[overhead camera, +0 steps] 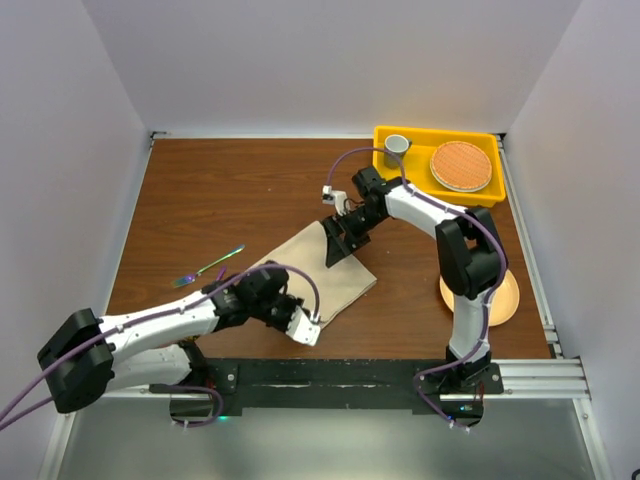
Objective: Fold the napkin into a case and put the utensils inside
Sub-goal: Pick up the top corner of the square folded napkin from the center of the board, then fold the top corner of the square-folded napkin at the center of the board.
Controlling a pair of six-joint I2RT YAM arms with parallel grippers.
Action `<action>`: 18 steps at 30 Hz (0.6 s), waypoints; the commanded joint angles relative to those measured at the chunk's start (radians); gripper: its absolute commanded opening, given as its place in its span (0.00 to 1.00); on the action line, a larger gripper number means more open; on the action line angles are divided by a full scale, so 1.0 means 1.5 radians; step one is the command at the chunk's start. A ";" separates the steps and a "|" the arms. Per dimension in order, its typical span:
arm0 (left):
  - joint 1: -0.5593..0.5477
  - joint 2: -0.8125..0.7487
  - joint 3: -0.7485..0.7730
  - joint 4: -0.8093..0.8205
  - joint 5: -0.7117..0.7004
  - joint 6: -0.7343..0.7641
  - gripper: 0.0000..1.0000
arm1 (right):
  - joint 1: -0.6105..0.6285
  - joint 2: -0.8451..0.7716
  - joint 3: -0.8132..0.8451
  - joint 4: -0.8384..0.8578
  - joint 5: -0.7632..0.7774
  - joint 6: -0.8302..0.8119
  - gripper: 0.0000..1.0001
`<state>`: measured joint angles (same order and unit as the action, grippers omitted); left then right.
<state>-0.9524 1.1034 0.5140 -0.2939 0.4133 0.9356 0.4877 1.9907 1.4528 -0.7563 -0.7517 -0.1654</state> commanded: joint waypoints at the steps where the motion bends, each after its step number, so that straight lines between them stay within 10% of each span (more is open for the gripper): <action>1: 0.072 0.040 0.096 -0.009 0.053 0.024 0.00 | -0.051 -0.008 0.025 -0.013 -0.033 0.011 0.91; 18: 0.283 0.423 0.433 0.081 0.099 -0.084 0.00 | -0.153 -0.068 -0.003 0.031 -0.059 0.018 0.93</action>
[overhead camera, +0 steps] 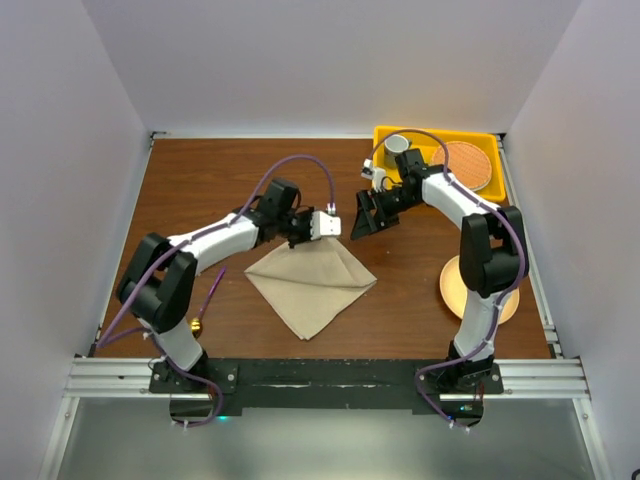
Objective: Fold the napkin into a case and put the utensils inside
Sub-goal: Fold the top corner of the square-folded napkin at the center of the board.
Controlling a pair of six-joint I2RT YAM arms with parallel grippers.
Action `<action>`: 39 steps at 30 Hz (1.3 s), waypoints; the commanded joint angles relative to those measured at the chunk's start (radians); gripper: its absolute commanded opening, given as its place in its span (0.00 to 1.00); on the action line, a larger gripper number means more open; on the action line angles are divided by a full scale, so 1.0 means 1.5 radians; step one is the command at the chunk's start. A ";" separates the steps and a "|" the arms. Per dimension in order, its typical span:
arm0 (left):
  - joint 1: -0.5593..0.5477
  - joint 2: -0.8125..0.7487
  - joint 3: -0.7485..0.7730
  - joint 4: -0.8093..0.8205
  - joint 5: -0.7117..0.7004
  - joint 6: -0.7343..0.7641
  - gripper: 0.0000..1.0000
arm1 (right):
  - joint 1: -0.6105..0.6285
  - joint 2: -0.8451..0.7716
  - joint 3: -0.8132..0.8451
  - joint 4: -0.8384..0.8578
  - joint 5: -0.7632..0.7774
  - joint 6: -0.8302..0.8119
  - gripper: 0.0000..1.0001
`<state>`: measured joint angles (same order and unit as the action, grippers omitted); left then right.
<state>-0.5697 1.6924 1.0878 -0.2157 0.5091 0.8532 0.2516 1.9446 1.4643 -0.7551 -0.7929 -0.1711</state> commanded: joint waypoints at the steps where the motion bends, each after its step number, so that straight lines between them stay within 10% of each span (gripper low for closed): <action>1: 0.031 0.037 0.056 0.029 0.034 -0.029 0.00 | 0.005 -0.036 -0.011 0.030 -0.033 0.023 0.93; 12: 0.056 0.095 0.076 0.060 0.013 -0.053 0.00 | 0.005 -0.042 -0.031 0.042 -0.057 0.040 0.90; 18: 0.066 0.108 0.078 0.076 0.003 -0.065 0.00 | 0.004 -0.051 -0.061 0.046 -0.078 0.045 0.60; 39: 0.069 0.151 0.114 0.065 -0.009 -0.031 0.00 | 0.012 -0.034 -0.096 0.040 -0.090 0.036 0.34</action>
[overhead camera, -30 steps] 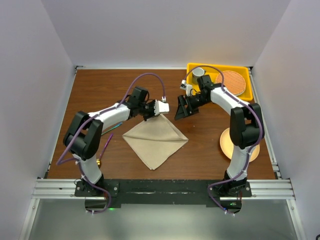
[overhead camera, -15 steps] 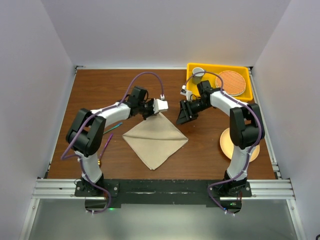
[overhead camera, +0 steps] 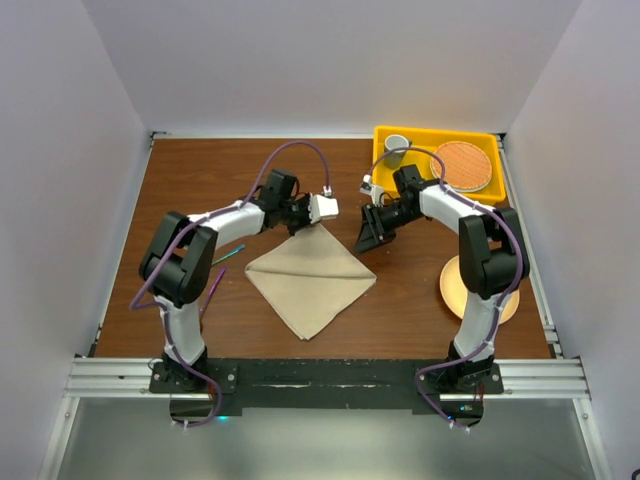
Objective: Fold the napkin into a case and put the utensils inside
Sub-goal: Fold the top corner of the square-folded napkin at the center of the board, then smooth out the upper triangle-folded napkin at the center of the board.
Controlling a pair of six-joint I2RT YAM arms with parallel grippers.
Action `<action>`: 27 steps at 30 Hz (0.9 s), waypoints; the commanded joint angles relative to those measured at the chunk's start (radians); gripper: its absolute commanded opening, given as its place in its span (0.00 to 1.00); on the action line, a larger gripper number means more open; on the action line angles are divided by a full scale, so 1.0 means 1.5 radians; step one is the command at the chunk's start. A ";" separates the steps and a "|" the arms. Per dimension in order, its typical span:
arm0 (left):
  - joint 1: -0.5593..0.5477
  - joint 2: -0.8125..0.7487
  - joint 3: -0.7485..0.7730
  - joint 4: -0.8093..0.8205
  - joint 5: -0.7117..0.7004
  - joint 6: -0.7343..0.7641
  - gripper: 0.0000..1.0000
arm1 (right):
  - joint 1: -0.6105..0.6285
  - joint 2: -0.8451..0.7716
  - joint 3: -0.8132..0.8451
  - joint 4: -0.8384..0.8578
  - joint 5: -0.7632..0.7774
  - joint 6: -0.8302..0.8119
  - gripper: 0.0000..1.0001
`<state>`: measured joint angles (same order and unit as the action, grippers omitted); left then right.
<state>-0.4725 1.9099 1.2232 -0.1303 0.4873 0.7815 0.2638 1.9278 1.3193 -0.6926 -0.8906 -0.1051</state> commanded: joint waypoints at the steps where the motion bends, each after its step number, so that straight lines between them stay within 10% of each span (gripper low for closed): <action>1: 0.004 0.008 0.026 0.009 0.006 0.012 0.03 | 0.005 -0.023 0.001 -0.004 -0.025 -0.009 0.34; 17: 0.110 -0.123 0.125 -0.046 0.063 -0.305 0.54 | 0.007 -0.123 0.045 0.011 -0.042 -0.016 0.73; 23: 0.155 -0.282 -0.097 0.039 0.257 -0.652 0.98 | 0.076 -0.161 -0.031 0.146 -0.061 0.114 0.96; 27: 0.152 -0.360 -0.347 0.356 0.328 -0.971 1.00 | 0.132 -0.166 -0.115 0.316 -0.070 0.277 0.98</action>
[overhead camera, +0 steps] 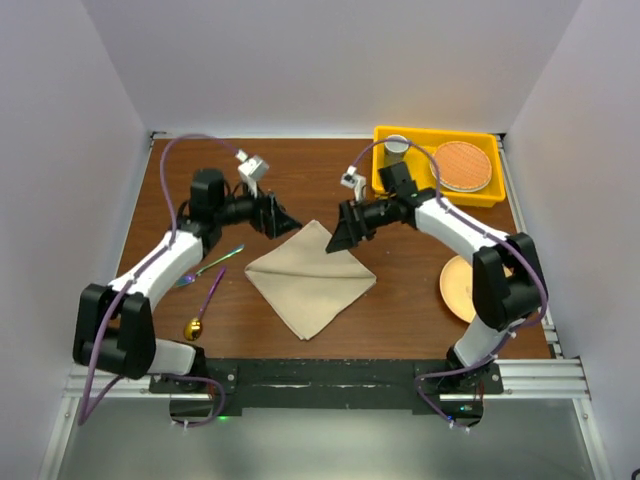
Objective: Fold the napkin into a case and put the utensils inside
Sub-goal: Smooth out the upper triangle-folded napkin at the center of the board.
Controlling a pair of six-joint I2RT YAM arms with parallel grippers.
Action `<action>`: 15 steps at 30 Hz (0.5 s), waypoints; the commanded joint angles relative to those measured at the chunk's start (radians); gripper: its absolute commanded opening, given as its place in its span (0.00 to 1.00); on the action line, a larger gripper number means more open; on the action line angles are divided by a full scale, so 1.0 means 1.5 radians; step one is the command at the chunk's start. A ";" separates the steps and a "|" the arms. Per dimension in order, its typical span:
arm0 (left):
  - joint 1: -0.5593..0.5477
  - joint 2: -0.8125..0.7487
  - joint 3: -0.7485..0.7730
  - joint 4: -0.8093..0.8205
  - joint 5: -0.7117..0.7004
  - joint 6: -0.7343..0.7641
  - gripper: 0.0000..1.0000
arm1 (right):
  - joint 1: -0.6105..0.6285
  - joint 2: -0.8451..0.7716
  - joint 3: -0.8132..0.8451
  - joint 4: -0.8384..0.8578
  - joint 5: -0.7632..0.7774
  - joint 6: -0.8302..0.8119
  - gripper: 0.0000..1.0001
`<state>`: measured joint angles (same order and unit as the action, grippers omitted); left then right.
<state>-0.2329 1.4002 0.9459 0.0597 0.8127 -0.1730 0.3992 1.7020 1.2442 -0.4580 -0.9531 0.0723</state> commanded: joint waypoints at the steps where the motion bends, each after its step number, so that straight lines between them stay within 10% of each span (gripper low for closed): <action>1: -0.009 -0.019 -0.185 0.254 0.110 -0.357 1.00 | 0.049 -0.011 -0.078 0.186 -0.029 0.184 0.98; 15: -0.024 0.159 -0.270 0.448 0.085 -0.523 1.00 | 0.091 0.129 -0.167 0.491 -0.024 0.428 0.98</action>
<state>-0.2646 1.6032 0.5323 0.6075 0.9287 -0.8795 0.5289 1.8694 1.0058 0.1238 -0.9867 0.6136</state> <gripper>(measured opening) 0.997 0.982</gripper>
